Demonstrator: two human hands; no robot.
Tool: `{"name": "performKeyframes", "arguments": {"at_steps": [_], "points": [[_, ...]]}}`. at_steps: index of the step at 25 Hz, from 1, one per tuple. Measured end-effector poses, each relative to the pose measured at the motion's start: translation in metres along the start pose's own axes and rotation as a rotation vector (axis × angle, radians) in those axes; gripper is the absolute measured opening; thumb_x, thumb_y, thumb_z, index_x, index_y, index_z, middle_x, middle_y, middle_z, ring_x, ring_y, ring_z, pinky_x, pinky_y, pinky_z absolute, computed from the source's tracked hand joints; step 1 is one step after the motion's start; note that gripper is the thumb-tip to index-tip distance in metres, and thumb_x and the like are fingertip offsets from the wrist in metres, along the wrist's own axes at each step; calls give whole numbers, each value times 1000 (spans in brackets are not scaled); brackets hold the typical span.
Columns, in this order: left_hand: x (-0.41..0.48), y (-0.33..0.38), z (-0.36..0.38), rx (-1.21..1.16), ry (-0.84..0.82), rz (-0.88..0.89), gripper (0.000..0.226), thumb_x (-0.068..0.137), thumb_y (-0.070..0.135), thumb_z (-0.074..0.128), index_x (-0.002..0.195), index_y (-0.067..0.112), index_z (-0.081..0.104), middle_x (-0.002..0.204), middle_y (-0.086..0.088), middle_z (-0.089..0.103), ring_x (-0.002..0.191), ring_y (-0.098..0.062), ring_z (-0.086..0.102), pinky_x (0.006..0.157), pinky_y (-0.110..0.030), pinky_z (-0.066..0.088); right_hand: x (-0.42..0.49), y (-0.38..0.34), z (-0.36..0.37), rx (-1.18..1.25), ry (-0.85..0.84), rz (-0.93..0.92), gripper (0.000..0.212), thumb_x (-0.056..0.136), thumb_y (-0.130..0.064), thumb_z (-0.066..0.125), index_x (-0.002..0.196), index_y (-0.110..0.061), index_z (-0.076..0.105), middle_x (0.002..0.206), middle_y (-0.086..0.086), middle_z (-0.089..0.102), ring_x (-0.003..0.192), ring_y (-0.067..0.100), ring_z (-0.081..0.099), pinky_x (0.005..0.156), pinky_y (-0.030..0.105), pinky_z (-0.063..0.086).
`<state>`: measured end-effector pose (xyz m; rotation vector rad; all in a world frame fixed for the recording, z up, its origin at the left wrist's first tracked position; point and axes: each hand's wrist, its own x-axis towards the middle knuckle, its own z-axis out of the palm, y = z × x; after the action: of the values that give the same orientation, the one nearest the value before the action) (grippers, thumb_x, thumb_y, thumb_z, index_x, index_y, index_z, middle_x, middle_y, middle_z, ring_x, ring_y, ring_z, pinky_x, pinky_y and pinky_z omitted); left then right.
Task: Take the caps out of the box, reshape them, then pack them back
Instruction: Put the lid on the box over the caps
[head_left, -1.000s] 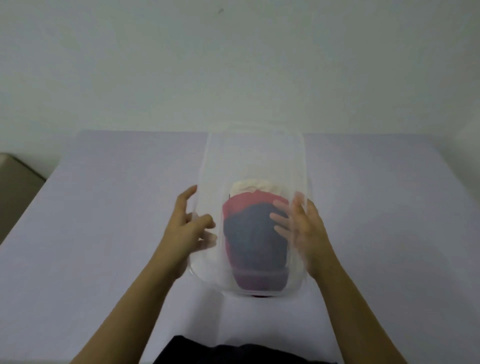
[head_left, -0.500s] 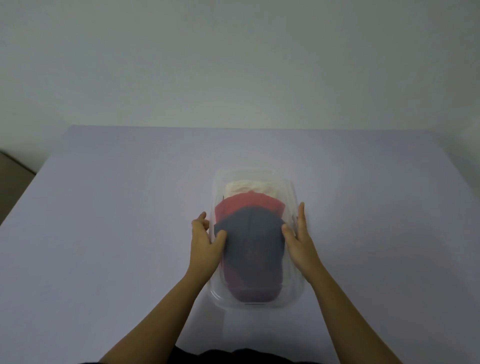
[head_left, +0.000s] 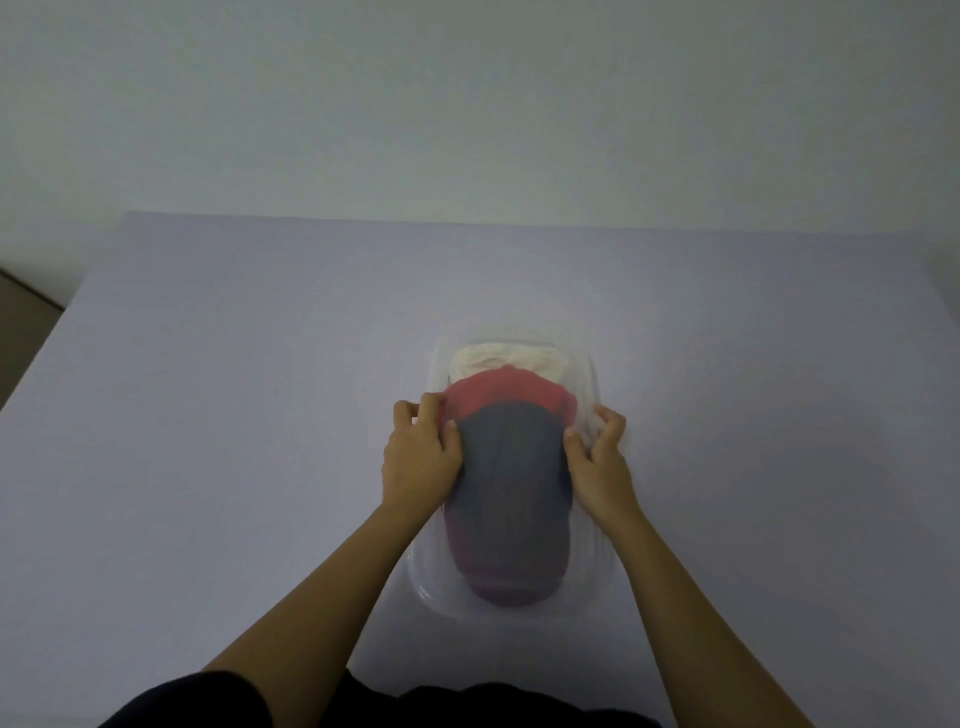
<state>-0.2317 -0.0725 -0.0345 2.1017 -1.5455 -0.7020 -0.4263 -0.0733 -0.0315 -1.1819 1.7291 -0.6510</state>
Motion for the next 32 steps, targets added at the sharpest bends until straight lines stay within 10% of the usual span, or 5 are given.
{"name": "performKeyframes", "arguments": {"at_steps": [5,23,27,32], "points": [[4,0,4,154,-32,31,54,95,28,36,148,28,25,155,-6,27,97,-25,61,80,-36,52,2,0,1,-101,-20,-91,56,101,-29,35,150,-30,8,158,-8,19,142,20,28,113,34,23],[1,-12,9,72,-18,39,54,94,33,36,147,33,26,154,-4,30,118,-27,55,91,-40,48,-3,7,13,-402,277,-187,57,95,-34,42,148,-20,24,137,10,52,120,31,53,91,42,47],[-8,-16,-3,-98,-123,13,65,95,38,42,151,29,11,158,-1,21,138,-26,35,107,-44,35,-14,17,6,-117,421,-159,54,95,-38,40,144,-18,30,148,5,39,133,24,41,106,45,39],[-75,-35,-8,-314,-213,-290,79,89,54,49,151,23,10,156,-3,27,132,-30,44,107,-43,37,-65,58,4,34,47,92,78,86,-57,50,148,-20,20,153,4,31,139,23,33,114,43,29]]}}
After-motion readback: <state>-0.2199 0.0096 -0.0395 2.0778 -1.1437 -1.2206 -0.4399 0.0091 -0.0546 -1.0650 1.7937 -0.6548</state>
